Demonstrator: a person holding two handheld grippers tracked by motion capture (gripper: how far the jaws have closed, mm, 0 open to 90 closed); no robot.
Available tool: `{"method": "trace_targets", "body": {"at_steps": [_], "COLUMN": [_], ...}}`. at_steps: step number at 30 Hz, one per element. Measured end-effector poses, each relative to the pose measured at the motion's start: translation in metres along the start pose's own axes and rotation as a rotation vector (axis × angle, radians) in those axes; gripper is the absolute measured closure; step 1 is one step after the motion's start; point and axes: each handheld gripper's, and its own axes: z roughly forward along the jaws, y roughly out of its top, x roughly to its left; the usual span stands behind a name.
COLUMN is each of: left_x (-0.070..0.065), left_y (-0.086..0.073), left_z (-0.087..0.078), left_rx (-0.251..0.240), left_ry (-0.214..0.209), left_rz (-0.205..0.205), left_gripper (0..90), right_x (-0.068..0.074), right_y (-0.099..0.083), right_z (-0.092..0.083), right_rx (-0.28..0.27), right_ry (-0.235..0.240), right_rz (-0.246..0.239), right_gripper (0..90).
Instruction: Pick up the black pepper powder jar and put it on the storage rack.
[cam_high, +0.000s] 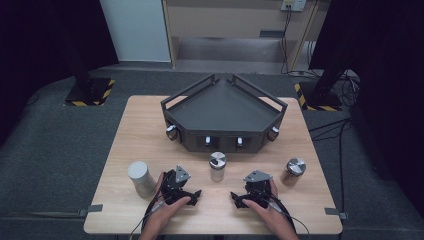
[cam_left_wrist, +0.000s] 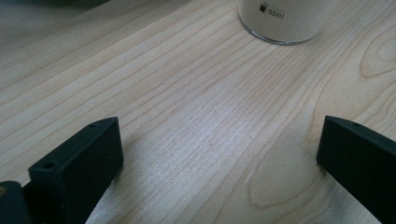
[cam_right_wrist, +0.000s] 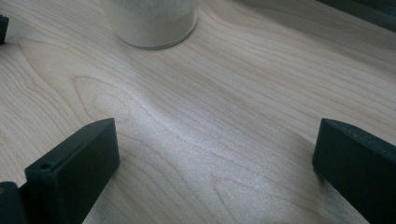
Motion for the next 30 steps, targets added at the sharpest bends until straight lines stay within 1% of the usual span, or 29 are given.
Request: {"method": "trace_targets", "body": {"at_steps": [30], "left_x": [-0.0005], "left_y": [0.0000], "left_z": [-0.0002], "left_rx": [-0.001], "left_ry": [0.002], "left_rz": [-0.004], "left_gripper": [0.0], "right_x": [0.0037], "right_y": [-0.0011], "right_z": [-0.0008], "right_rx": [-0.002], "right_ry": [-0.014], "right_rz": [0.013], "right_gripper": [0.9]}}
